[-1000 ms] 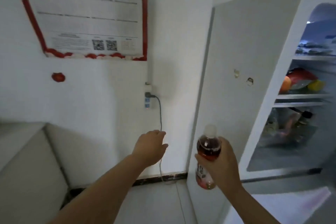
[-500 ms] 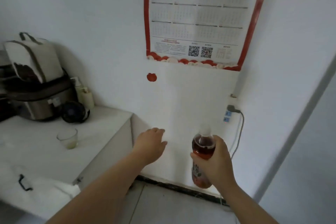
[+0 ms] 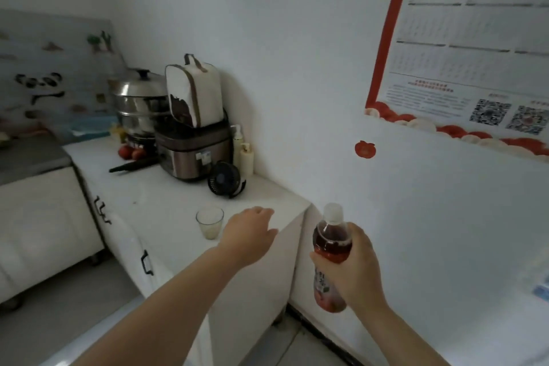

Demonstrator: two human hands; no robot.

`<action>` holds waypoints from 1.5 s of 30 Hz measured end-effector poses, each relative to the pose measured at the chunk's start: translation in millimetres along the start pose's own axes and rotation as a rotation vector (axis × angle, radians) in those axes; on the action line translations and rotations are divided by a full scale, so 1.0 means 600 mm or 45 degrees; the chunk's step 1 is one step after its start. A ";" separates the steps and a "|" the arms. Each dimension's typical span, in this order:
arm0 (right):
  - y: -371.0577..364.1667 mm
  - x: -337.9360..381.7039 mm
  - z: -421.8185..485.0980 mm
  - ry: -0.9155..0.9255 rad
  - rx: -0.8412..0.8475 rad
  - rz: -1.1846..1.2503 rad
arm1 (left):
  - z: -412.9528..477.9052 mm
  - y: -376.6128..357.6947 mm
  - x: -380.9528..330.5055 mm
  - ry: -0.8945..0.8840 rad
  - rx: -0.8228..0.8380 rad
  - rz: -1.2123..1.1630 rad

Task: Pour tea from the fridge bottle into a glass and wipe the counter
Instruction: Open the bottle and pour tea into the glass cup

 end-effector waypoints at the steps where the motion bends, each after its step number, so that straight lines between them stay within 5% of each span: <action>1: -0.021 -0.003 0.014 0.009 0.037 0.018 | 0.009 -0.001 0.013 0.040 -0.006 0.006; 9: -0.155 0.005 0.123 0.190 0.305 0.197 | 0.060 0.003 0.092 0.412 -0.075 0.028; 17: -0.273 0.014 0.176 0.296 0.532 0.210 | 0.106 0.004 0.158 0.555 -0.134 0.044; 22: -0.352 0.019 0.199 0.386 0.600 0.139 | 0.168 0.009 0.183 0.456 -0.231 -0.074; 26: -0.419 0.024 0.216 0.442 0.659 0.051 | 0.226 0.000 0.197 0.282 -0.102 -0.128; 35: -0.509 0.035 0.253 0.489 0.764 -0.019 | 0.303 -0.028 0.264 -0.063 -0.037 0.190; 45: -0.582 0.030 0.277 0.470 0.834 0.021 | 0.343 -0.038 0.292 0.022 -0.100 0.228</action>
Point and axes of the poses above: each hand's wrist, its own z-axis towards the middle knuckle, its own y-axis out of the back of the hand, x = y × z, the point moved 5 cm from there along z, towards the middle knuckle, and after that the axes turned 14 degrees about -x, right-handed, at the moved point
